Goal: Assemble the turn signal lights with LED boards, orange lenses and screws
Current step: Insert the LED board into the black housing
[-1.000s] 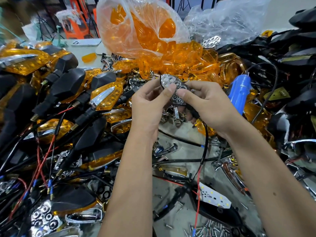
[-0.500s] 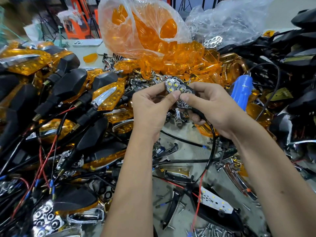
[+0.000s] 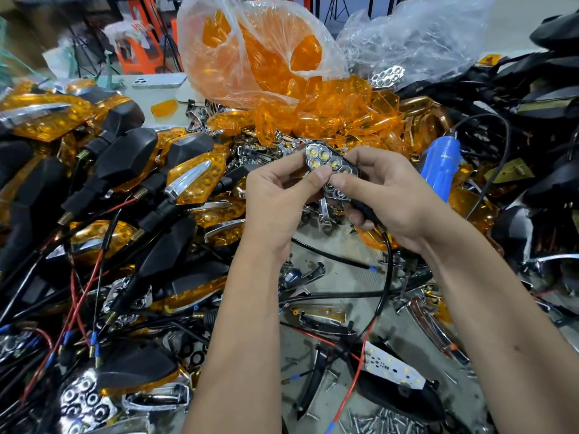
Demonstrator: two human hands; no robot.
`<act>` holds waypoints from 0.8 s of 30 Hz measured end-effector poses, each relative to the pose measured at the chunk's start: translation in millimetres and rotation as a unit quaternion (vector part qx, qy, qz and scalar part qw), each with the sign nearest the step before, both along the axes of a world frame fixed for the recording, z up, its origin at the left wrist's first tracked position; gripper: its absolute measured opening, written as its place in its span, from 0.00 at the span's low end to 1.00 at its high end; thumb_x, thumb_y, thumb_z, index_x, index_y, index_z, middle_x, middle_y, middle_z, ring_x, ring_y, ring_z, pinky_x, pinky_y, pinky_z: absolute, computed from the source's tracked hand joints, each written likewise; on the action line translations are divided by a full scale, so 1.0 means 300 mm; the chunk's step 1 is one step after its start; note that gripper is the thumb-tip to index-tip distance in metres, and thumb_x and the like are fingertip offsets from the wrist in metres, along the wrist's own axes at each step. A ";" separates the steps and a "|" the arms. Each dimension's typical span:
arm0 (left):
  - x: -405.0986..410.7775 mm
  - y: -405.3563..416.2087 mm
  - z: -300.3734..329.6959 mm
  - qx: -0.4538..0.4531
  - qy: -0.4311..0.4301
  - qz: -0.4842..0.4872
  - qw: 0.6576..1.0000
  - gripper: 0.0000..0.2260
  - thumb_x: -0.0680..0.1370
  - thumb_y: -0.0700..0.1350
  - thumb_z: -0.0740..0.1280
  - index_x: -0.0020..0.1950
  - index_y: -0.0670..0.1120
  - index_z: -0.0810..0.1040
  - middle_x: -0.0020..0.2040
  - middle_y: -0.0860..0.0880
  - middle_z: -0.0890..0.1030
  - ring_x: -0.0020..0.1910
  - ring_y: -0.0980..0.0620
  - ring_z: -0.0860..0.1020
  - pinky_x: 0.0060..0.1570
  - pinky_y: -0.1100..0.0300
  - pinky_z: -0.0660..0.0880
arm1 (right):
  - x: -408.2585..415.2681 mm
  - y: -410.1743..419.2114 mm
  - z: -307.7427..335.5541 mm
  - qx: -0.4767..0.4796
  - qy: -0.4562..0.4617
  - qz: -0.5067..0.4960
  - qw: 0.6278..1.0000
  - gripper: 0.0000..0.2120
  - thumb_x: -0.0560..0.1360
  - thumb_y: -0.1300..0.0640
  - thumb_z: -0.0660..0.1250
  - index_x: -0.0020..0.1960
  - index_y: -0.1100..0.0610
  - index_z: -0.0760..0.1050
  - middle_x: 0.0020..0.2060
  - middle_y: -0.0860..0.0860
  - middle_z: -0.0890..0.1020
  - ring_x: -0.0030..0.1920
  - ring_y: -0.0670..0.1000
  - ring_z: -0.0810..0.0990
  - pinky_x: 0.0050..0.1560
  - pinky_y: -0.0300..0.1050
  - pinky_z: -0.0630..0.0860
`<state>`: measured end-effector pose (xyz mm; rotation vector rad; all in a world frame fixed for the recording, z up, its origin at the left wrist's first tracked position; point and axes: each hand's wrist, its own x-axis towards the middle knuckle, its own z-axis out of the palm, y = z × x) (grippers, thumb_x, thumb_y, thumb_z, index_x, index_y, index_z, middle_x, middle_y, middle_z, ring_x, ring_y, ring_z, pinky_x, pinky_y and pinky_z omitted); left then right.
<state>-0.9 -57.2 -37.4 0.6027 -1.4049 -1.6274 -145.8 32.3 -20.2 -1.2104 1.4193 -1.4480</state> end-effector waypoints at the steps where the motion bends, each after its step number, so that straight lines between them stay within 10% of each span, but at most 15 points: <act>1: -0.001 0.001 0.001 0.018 0.004 -0.010 1.000 0.04 0.79 0.35 0.72 0.51 0.42 0.86 0.45 0.46 0.87 0.44 0.51 0.83 0.48 0.57 0.79 | 0.001 -0.001 -0.004 -0.002 -0.007 0.003 1.000 0.03 0.82 0.61 0.68 0.52 0.60 0.76 0.39 0.56 0.75 0.26 0.52 0.71 0.22 0.40 0.66; 16: -0.001 0.002 0.012 0.035 0.028 0.038 0.998 0.12 0.77 0.31 0.72 0.60 0.31 0.82 0.45 0.42 0.86 0.42 0.47 0.81 0.38 0.58 0.80 | -0.007 0.003 -0.011 -0.005 -0.019 0.044 0.999 0.05 0.82 0.61 0.69 0.55 0.62 0.77 0.42 0.56 0.76 0.27 0.51 0.73 0.25 0.41 0.69; 24: -0.002 0.000 0.006 0.070 -0.005 0.011 0.997 0.03 0.80 0.38 0.72 0.51 0.45 0.85 0.38 0.55 0.84 0.37 0.59 0.80 0.42 0.59 0.79 | -0.003 -0.003 -0.011 0.003 -0.017 0.028 0.999 0.01 0.81 0.62 0.69 0.52 0.58 0.77 0.40 0.52 0.80 0.28 0.53 0.79 0.28 0.44 0.76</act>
